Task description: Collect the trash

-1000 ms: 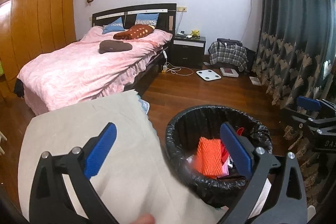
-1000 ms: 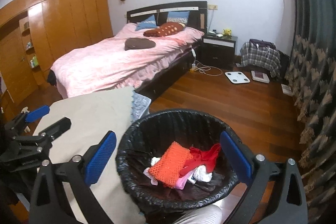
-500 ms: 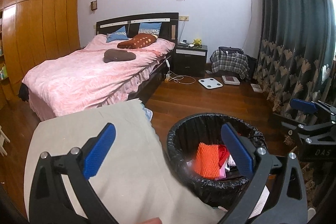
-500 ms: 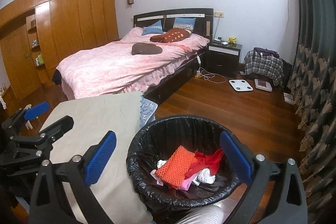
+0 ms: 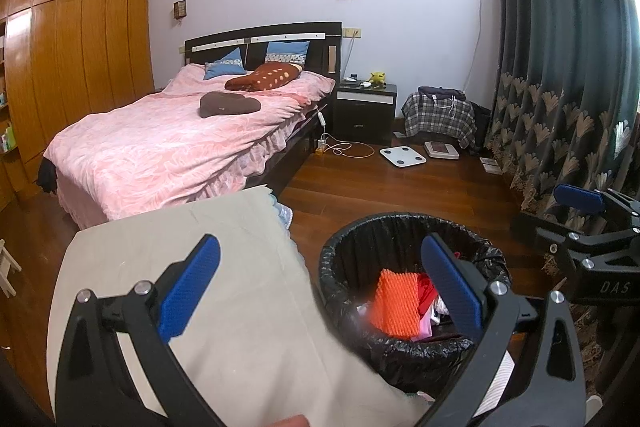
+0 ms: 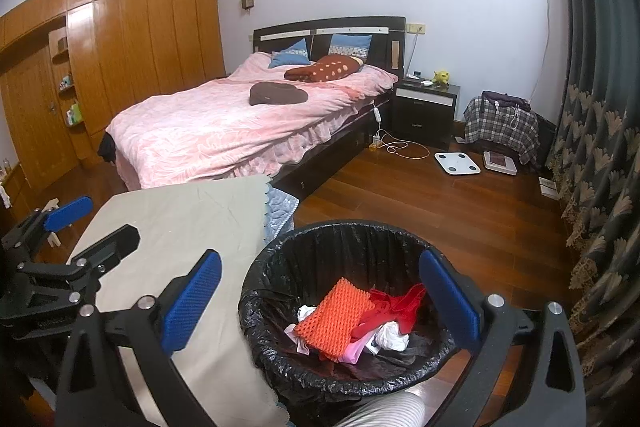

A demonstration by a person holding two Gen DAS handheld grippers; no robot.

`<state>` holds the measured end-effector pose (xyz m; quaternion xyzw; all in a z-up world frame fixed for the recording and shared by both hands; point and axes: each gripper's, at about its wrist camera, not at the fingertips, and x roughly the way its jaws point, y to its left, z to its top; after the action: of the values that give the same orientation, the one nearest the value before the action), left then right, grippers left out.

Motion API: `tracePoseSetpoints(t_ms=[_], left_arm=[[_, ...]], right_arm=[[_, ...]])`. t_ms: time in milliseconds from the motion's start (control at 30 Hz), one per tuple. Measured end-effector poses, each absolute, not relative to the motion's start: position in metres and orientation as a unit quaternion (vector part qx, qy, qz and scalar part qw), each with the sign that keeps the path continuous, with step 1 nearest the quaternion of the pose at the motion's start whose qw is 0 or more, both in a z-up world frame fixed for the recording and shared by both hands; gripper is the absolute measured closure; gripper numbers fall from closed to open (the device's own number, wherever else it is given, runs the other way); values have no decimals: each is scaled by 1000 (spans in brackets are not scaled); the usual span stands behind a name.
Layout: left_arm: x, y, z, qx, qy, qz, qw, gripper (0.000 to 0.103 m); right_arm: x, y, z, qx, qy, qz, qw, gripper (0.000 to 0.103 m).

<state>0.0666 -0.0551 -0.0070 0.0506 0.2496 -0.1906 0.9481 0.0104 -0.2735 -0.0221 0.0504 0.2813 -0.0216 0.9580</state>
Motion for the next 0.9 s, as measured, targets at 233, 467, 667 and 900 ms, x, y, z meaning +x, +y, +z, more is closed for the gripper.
tracePoseSetpoints(t_ms=[233,467,667,900], left_arm=[[67,-55,-7,51,250,-191,948,5],[66,-55,-8,50,250,-190,948,5],[69,-52,-12,50,252,-189,948,5],[69,-52,-11,50,252,-189,948,5]], right_arm=[[10,-273,-21,50,281,-22,958,6],[10,-275,-19,48,281,-21,958,6],[10,-275,-20,48,280,-22,958,6],[10,-274,-20,48,280,-21,958,6]])
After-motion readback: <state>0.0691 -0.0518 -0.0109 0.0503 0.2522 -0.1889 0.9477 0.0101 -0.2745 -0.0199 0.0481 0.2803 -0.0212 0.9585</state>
